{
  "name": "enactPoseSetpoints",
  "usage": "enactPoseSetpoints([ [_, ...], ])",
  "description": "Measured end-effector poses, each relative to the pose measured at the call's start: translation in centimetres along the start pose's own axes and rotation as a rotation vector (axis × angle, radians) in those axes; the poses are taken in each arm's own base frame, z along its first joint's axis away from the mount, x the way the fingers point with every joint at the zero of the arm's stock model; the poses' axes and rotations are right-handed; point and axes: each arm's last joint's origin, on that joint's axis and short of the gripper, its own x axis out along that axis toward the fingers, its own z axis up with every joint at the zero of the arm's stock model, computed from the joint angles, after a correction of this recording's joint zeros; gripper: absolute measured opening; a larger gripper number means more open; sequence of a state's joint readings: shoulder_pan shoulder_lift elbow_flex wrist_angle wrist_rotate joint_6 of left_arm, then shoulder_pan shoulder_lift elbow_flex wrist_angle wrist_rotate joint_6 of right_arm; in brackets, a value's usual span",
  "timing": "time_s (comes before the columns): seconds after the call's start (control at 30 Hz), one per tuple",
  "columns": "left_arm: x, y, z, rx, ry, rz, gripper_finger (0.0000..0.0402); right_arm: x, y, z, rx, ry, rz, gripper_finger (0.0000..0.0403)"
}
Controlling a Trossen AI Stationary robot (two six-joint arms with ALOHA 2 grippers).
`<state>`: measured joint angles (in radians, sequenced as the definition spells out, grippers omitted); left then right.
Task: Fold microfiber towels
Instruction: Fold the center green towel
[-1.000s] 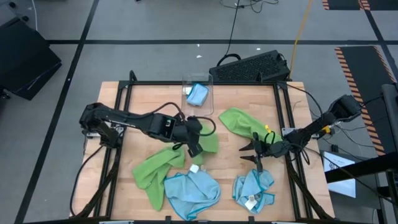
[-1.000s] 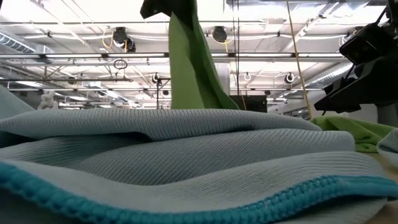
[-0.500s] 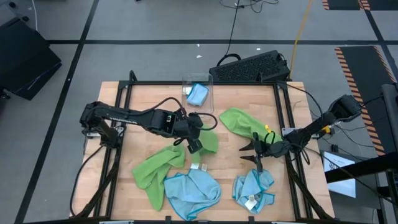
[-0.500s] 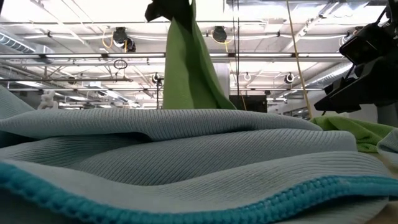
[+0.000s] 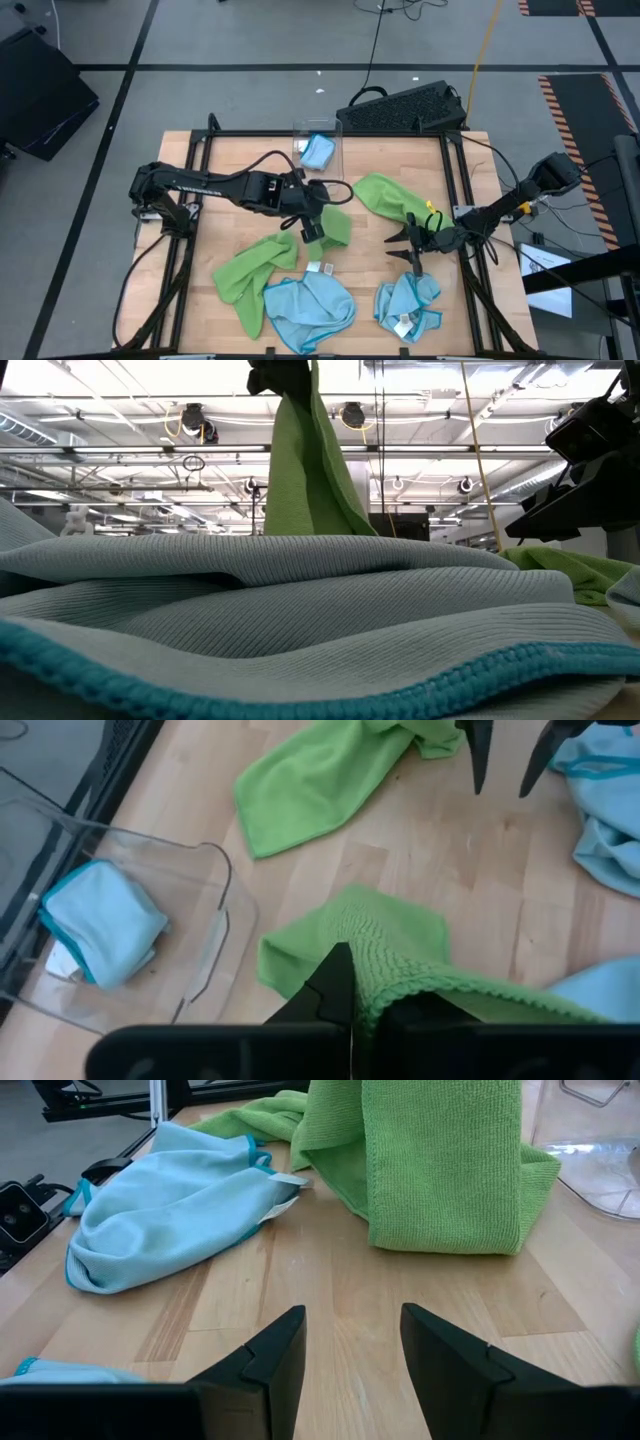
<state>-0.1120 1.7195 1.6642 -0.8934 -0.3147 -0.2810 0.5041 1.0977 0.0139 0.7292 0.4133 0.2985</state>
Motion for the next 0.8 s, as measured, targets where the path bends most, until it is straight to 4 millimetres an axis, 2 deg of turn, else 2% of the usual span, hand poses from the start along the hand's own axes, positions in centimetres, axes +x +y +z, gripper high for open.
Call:
enactPoseSetpoints([
  [0.4, -0.3, -0.9, 0.1, 0.07, -0.032, -0.025, 0.0007, 0.0, 0.0, 0.0, 0.0, 0.0, 0.0, 0.0155],
  [0.6, -1.2, -3.7, 0.4, 0.175, -0.137, -0.175, 0.001, 0.0, 0.0, 0.0, 0.0, 0.0, 0.0, 0.0155],
  [0.8, -2.3, -6.3, -0.3, 0.261, -0.182, -0.207, 0.0006, 0.0, 0.0, 0.0, 0.0, 0.0, 0.0, 0.0155],
])
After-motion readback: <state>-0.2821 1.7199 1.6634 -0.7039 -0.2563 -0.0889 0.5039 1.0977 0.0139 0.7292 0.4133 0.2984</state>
